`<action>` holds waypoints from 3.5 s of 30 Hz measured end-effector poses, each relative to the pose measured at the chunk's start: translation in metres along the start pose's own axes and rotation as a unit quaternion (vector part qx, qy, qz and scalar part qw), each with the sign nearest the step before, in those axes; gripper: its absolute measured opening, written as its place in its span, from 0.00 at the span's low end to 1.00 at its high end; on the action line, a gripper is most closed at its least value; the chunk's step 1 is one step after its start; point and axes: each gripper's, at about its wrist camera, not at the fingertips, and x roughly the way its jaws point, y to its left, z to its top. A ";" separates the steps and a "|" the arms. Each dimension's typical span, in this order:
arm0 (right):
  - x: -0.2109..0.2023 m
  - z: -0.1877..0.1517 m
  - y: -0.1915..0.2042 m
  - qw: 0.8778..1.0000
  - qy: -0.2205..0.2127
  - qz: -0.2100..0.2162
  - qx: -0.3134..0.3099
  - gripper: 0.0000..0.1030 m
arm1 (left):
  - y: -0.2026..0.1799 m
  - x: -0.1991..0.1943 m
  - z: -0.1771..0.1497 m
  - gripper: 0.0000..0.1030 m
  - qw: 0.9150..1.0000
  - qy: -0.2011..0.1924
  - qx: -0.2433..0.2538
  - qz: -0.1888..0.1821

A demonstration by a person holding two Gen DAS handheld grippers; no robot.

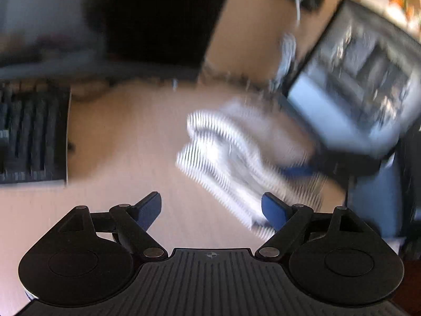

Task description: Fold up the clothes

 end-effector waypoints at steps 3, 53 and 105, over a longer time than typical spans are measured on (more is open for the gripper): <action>-0.034 -0.001 -0.026 0.998 -0.032 0.022 0.041 0.88 | -0.017 0.006 0.027 0.85 0.999 -0.031 0.004 -0.024; 0.034 -0.021 -0.160 0.958 0.013 -0.075 0.276 1.00 | -0.016 0.111 0.021 0.85 0.999 0.022 0.030 -0.034; -0.013 -0.067 -0.147 0.971 -0.058 0.014 0.231 1.00 | -0.070 0.089 -0.051 0.88 0.978 -0.010 -0.073 0.194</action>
